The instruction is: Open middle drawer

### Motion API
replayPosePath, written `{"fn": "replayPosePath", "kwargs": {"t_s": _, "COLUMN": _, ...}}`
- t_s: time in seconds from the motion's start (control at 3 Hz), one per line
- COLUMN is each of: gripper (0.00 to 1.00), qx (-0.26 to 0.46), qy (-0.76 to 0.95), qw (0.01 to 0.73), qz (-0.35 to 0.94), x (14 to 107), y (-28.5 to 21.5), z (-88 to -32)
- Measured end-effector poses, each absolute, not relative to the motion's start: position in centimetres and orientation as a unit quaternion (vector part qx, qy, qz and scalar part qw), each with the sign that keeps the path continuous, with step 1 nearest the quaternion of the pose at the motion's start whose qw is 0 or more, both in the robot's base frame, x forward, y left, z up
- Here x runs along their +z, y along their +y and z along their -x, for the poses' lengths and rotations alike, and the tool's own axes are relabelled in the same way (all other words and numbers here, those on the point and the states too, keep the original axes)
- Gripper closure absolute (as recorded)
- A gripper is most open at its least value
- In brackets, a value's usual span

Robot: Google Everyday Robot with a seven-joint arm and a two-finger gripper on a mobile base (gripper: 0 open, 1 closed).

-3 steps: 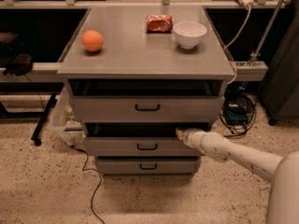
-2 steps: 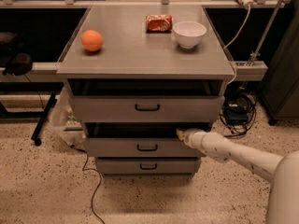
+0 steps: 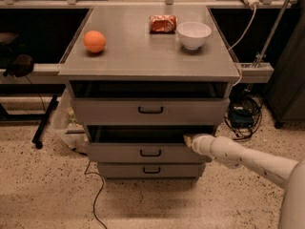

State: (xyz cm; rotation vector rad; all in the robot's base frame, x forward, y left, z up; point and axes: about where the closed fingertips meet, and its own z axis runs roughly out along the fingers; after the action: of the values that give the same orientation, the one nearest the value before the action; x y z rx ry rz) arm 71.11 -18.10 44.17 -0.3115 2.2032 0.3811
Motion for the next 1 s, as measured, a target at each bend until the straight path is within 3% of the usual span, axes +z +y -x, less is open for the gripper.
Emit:
{"fn": "replayPosePath", "kwargs": {"t_s": 0.67, "gripper": 1.00, "qx": 0.147, "qy": 0.909, "qw": 0.356, "qz": 0.158, "x": 43.4, "y": -20.7, "z": -65.9}}
{"fn": "replayPosePath", "kwargs": {"t_s": 1.0, "gripper": 1.00, "qx": 0.147, "qy": 0.909, "qw": 0.356, "qz": 0.158, "x": 43.4, "y": -20.7, "z": -65.9}}
